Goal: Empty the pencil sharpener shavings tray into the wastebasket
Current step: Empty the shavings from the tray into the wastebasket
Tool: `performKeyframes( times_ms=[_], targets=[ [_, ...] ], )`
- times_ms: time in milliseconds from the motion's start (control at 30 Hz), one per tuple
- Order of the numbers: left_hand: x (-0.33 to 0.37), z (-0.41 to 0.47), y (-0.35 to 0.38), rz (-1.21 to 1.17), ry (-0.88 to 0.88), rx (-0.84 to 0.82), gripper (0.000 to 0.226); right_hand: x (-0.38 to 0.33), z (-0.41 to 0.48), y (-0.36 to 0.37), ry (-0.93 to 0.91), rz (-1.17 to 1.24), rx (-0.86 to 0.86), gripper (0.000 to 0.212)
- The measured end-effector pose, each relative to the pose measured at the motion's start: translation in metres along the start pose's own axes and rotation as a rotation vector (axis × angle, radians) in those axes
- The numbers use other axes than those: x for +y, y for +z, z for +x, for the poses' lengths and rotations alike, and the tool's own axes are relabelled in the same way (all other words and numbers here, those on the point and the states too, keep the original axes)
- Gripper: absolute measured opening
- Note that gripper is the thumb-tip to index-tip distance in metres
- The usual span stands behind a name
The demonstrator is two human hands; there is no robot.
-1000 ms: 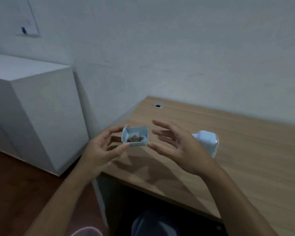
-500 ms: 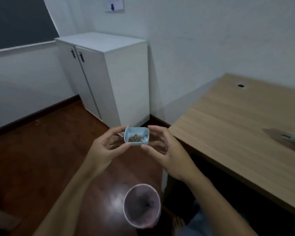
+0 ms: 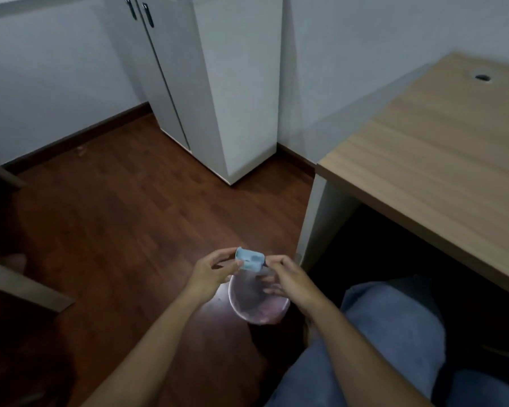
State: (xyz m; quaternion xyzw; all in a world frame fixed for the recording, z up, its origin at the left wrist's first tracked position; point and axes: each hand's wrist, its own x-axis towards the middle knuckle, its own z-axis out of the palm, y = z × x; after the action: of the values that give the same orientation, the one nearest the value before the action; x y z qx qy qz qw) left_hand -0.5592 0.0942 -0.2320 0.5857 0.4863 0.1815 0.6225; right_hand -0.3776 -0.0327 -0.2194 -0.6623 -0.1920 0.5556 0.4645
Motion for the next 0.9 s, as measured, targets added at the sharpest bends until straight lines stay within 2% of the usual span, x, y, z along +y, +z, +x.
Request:
performKeyframes(
  times_ms=[133,233,300,567,800,900],
  targets=[
    [-0.012,0.002,0.0,-0.06,-0.111,0.055,0.034,-0.007,0.002,0.005,0.054,0.073,-0.01,0.036],
    [-0.024,0.006,0.003,-0.033,-0.199,0.041,0.017,-0.006,0.003,0.004,0.09,0.016,-0.025,0.038],
    [-0.03,0.005,0.007,-0.014,-0.235,0.048,0.014,-0.003,0.003,0.005,0.126,-0.034,-0.025,0.037],
    [-0.044,0.015,0.009,-0.027,-0.394,0.063,0.048,0.007,0.014,0.007,0.159,-0.093,-0.052,0.034],
    [-0.041,0.025,0.016,-0.009,-0.526,0.058,0.065,0.01,0.018,0.006,0.159,-0.159,-0.066,0.033],
    [-0.042,0.029,0.017,-0.012,-0.542,0.062,0.069,0.01,0.019,0.006,0.15,-0.14,-0.075,0.041]
  ],
)
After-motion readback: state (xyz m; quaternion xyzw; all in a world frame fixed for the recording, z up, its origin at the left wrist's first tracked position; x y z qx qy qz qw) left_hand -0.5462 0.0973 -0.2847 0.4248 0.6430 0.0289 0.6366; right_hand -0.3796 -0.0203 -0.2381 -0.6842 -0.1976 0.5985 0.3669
